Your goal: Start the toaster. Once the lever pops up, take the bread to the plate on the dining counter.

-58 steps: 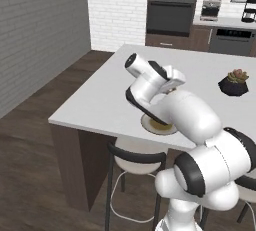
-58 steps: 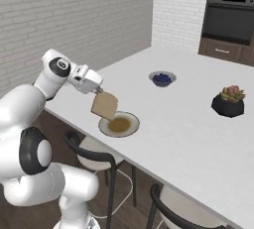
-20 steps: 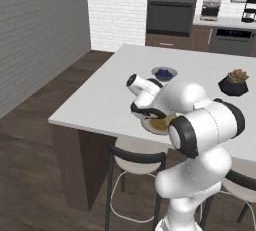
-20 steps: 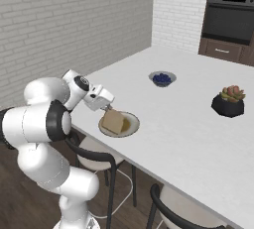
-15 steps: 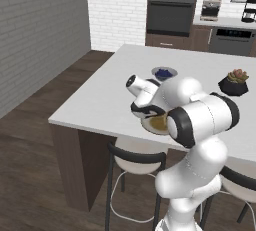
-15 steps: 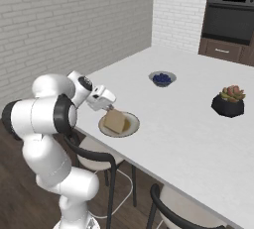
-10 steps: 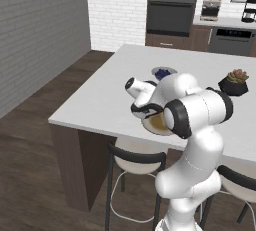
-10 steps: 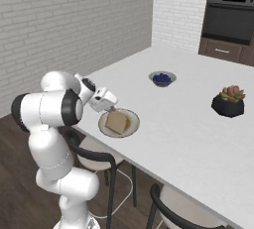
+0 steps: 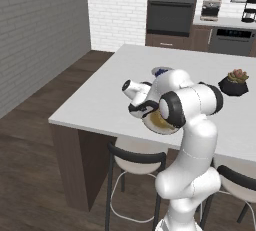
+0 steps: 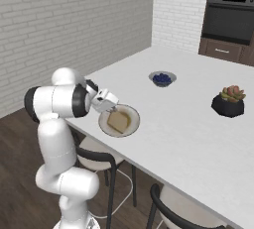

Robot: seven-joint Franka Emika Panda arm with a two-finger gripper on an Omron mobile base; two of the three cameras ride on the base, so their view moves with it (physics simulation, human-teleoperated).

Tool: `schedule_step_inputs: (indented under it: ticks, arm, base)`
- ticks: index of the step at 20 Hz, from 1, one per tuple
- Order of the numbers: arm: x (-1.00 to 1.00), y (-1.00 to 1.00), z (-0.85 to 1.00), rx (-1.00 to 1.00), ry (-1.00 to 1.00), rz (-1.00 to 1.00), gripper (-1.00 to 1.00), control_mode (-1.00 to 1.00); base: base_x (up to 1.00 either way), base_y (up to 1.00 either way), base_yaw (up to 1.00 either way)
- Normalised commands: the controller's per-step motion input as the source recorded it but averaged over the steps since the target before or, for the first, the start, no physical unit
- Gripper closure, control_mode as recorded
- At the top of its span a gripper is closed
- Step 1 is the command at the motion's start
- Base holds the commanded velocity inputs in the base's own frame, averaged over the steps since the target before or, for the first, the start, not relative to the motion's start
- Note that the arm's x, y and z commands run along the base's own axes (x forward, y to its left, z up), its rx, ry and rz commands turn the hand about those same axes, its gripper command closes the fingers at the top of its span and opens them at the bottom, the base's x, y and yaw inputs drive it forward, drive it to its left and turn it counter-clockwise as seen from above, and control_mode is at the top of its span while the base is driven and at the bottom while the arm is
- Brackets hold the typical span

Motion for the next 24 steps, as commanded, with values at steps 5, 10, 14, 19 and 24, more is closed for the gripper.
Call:
schedule_step_inputs:
  ticks: [5, 10, 14, 19, 24]
  arm:
    - [0.01, 0.0, -0.08, 0.0, 0.0, 0.0, -1.0, -1.0]
    - [0.08, 0.0, 0.0, 0.02, -0.01, 0.0, -1.0, -1.0]
    - [0.08, 0.0, 0.09, 0.09, -0.01, 0.0, -1.0, -1.0]
    - [0.03, 0.15, 0.29, 0.18, -0.04, 0.0, -1.0, -1.0]
    - [0.0, 0.28, 0.02, 0.23, -0.21, 0.0, -1.0, -1.0]
  base:
    - [0.0, 0.0, 0.0]
    - [0.0, 0.0, 0.0]
    - [0.0, 0.0, 0.0]
    - [0.0, 0.0, 0.0]
    - [0.0, 0.0, 0.0]
